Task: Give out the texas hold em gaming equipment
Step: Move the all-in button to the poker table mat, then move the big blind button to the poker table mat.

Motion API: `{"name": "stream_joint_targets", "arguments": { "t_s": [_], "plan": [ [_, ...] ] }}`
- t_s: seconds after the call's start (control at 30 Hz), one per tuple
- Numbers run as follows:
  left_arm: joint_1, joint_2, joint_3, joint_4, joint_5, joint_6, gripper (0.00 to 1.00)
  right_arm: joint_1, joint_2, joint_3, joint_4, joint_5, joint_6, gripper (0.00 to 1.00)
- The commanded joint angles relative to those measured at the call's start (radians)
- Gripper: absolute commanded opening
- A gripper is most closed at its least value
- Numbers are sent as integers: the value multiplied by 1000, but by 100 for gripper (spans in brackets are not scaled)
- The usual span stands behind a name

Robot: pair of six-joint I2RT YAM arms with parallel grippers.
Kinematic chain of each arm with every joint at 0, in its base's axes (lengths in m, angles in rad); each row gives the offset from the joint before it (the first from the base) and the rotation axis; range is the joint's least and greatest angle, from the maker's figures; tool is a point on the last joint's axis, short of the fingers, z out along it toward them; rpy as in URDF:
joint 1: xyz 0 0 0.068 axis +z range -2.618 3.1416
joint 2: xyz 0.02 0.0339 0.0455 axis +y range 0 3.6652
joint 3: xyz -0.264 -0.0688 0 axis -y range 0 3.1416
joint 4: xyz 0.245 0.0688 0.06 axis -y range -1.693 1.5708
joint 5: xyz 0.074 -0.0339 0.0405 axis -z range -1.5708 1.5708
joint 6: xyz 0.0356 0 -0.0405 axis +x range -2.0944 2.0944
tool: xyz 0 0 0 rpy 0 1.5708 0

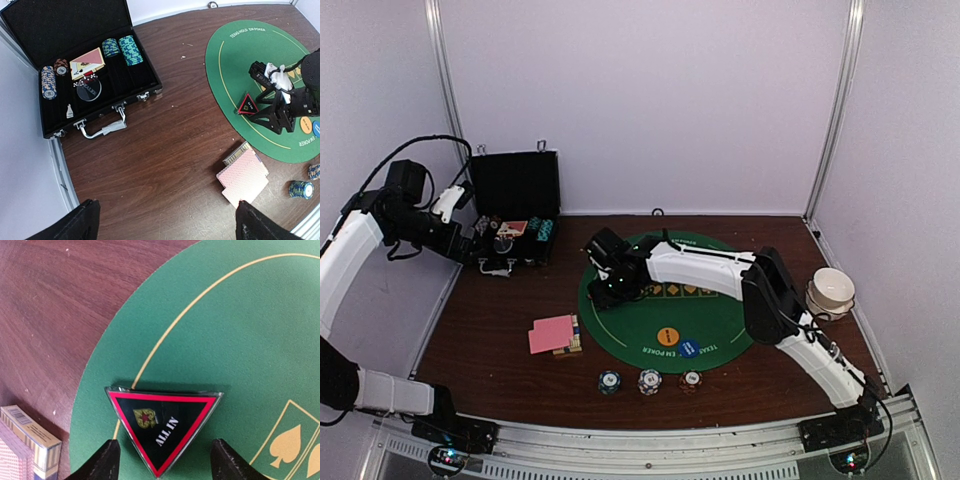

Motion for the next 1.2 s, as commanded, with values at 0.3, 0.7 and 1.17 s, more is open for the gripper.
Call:
{"name": "stream_joint_targets", "arguments": {
  "t_s": [0.3,0.7,1.17],
  "plan": [
    [6,38,71,-46,-16,15,98,-4,-523,-609,74,114,-4,83],
    [6,23,81,-49,-10,52,98,-4,-745,-1031,82,42,56,91],
    [6,13,92,-75,8,72,97,18,-670,-977,114,-8,30,89]
  ]
}}
